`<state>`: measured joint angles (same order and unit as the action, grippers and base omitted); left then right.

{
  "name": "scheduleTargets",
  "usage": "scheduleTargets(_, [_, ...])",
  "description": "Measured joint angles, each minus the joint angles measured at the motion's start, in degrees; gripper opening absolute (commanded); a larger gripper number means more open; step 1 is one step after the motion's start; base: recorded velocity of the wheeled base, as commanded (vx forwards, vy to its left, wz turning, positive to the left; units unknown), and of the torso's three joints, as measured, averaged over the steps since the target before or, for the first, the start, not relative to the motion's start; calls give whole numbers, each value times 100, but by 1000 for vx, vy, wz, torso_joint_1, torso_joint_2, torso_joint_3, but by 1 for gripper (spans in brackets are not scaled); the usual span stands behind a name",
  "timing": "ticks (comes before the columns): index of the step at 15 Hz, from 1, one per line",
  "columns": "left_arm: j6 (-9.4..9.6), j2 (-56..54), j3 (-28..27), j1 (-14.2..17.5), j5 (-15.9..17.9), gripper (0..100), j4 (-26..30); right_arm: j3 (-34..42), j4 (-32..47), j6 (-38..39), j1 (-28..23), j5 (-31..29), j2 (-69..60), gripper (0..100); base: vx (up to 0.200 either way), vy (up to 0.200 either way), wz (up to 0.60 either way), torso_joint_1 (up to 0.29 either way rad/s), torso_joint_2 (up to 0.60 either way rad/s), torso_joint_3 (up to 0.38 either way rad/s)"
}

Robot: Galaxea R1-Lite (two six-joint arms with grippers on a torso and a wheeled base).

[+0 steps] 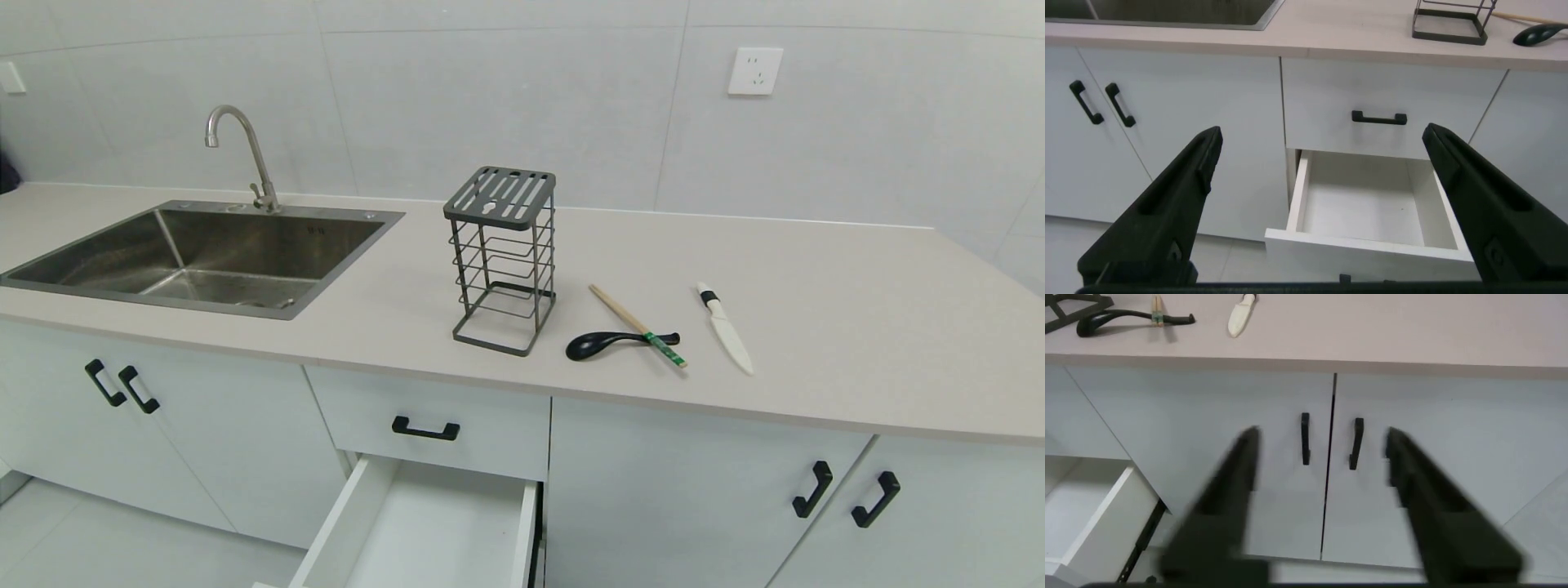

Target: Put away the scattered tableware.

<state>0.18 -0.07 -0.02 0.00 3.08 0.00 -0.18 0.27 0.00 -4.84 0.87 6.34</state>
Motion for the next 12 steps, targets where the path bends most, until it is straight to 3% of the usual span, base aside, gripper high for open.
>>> scheduleTargets(4, [0,0,2,0,0,100,0,7,-229,-57,10,17,0,100,0,0,0,0,0,0])
scheduleTargets(7, [0,0,2,0,0,100,0,13,-1619,-144,-17,79,0,100,0,0,0,0,0,0])
scheduleTargets(8, [0,0,2,0,-2,100,0,-15,-1759,-167,-50,236,0,100,0,0,0,0,0,0])
scheduleTargets(12, [0,0,2,0,0,100,0,-1315,-1365,-163,-106,1017,510,100,0,0,0,0,0,0])
